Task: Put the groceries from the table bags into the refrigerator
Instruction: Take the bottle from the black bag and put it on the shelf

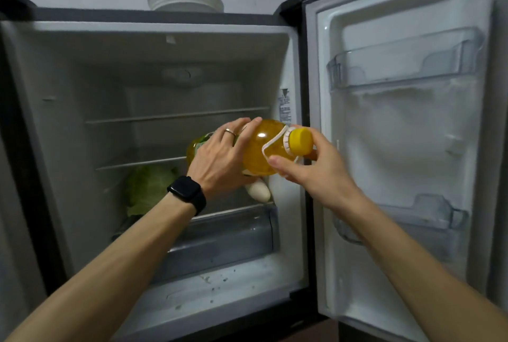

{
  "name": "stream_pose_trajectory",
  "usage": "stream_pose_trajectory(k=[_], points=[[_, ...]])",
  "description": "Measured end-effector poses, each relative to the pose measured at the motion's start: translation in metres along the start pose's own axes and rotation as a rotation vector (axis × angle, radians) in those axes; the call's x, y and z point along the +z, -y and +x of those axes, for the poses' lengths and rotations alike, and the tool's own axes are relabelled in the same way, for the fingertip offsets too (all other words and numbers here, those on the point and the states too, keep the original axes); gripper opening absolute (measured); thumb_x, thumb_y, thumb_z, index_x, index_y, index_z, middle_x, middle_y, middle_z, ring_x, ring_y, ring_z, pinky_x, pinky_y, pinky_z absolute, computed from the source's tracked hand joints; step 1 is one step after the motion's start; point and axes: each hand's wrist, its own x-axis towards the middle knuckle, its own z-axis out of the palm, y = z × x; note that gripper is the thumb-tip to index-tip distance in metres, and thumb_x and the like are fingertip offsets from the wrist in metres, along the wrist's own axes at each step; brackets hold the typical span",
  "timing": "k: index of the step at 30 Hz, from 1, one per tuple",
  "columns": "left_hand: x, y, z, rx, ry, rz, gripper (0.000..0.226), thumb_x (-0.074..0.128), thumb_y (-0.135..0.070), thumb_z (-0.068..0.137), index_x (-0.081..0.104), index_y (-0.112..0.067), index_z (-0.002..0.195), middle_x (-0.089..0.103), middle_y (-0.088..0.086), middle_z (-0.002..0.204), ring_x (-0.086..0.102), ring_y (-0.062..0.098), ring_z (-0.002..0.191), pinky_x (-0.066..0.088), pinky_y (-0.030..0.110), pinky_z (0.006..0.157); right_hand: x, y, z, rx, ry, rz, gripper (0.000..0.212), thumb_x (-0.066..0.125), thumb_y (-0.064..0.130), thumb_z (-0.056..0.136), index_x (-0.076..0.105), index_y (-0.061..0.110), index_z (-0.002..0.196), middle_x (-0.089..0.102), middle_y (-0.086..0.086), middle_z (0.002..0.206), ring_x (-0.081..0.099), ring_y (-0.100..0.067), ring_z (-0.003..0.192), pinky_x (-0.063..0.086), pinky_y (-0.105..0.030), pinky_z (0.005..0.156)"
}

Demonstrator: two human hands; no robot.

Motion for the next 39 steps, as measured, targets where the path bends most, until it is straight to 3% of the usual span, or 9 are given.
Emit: stream_pose_trajectory(k=[2, 6, 11, 18, 27, 29, 34, 37, 39], points=[[0.008, 0.012, 0.008, 0.049, -0.036, -0.004, 0.113, 0.088, -0.049, 0.062, 0.021, -0.018, 0.148, 0.048, 0.023, 0.14, 0.055, 0.044, 0.12, 0.055, 0.056, 0.077, 0.003, -0.005, 0.008, -0.061, -0.061, -0.035, 0.068, 0.082, 0.043, 0.074, 0.05, 0.035, 0.133, 0.058, 0.016, 0.118, 0.06, -0.01, 0.109, 0.061, -0.038, 0.084], [0.025, 0.03, 0.018, 0.156, -0.118, -0.013, 0.103, 0.073, -0.057, 0.071, 0.016, -0.019, 0.148, 0.042, 0.02, 0.143, 0.051, 0.044, 0.123, 0.054, 0.056, 0.083, 0.008, -0.011, 0.016, -0.154, -0.085, -0.11, 0.066, 0.08, 0.042, 0.075, 0.046, 0.04, 0.131, 0.053, 0.025, 0.112, 0.058, 0.001, 0.102, 0.056, -0.016, 0.077], [0.042, 0.054, 0.027, 0.225, -0.185, -0.009, 0.109, 0.085, -0.046, 0.067, 0.017, -0.018, 0.147, 0.03, 0.014, 0.144, 0.052, 0.047, 0.122, 0.053, 0.059, 0.085, 0.022, -0.021, 0.032, -0.194, -0.128, -0.144, 0.065, 0.078, 0.044, 0.076, 0.044, 0.045, 0.132, 0.052, 0.028, 0.111, 0.058, 0.003, 0.104, 0.057, -0.018, 0.077], [0.049, 0.085, 0.045, 0.361, -0.31, 0.071, 0.078, 0.05, -0.061, 0.093, 0.015, -0.019, 0.148, 0.034, 0.019, 0.144, 0.05, 0.043, 0.126, 0.047, 0.055, 0.098, 0.036, -0.025, 0.043, -0.29, -0.192, -0.12, 0.068, 0.079, 0.034, 0.08, 0.043, 0.036, 0.138, 0.051, 0.026, 0.117, 0.052, 0.012, 0.108, 0.052, -0.008, 0.073], [0.051, 0.102, 0.08, 0.404, -0.392, 0.062, 0.087, 0.057, -0.064, 0.09, 0.007, -0.02, 0.147, 0.026, 0.018, 0.151, 0.042, 0.043, 0.136, 0.042, 0.057, 0.105, 0.047, -0.012, 0.057, -0.374, -0.317, -0.13, 0.069, 0.078, 0.03, 0.083, 0.042, 0.029, 0.141, 0.052, 0.02, 0.114, 0.056, 0.015, 0.099, 0.05, -0.006, 0.069], [0.055, 0.103, 0.086, 0.396, -0.407, 0.053, 0.09, 0.061, -0.062, 0.088, 0.006, -0.02, 0.147, 0.026, 0.017, 0.151, 0.041, 0.043, 0.137, 0.042, 0.057, 0.105, 0.047, -0.01, 0.062, -0.373, -0.35, -0.134, 0.069, 0.078, 0.031, 0.083, 0.043, 0.028, 0.141, 0.056, 0.01, 0.115, 0.061, 0.007, 0.096, 0.05, -0.006, 0.069], [0.069, 0.115, 0.092, 0.285, -0.397, 0.017, 0.092, 0.06, -0.062, 0.085, 0.006, -0.022, 0.148, 0.026, 0.015, 0.154, 0.038, 0.042, 0.139, 0.041, 0.057, 0.106, 0.058, -0.015, 0.087, -0.353, -0.351, -0.169, 0.069, 0.076, 0.038, 0.083, 0.04, 0.033, 0.142, 0.05, 0.017, 0.117, 0.061, 0.001, 0.097, 0.055, -0.013, 0.077], [0.081, 0.12, 0.085, 0.145, -0.333, -0.038, 0.098, 0.062, -0.06, 0.08, 0.003, -0.025, 0.149, 0.023, 0.015, 0.159, 0.035, 0.041, 0.141, 0.04, 0.059, 0.106, 0.065, -0.021, 0.105, -0.336, -0.309, -0.213, 0.07, 0.074, 0.04, 0.085, 0.035, 0.04, 0.143, 0.053, 0.011, 0.124, 0.063, -0.01, 0.102, 0.059, -0.023, 0.082], [0.085, 0.123, 0.081, 0.034, -0.274, -0.052, 0.108, 0.076, -0.051, 0.076, 0.002, -0.028, 0.151, 0.022, 0.014, 0.161, 0.035, 0.04, 0.141, 0.04, 0.06, 0.106, 0.068, -0.022, 0.119, -0.337, -0.283, -0.252, 0.07, 0.072, 0.043, 0.086, 0.03, 0.046, 0.143, 0.053, 0.005, 0.132, 0.062, -0.016, 0.108, 0.06, -0.033, 0.084]])
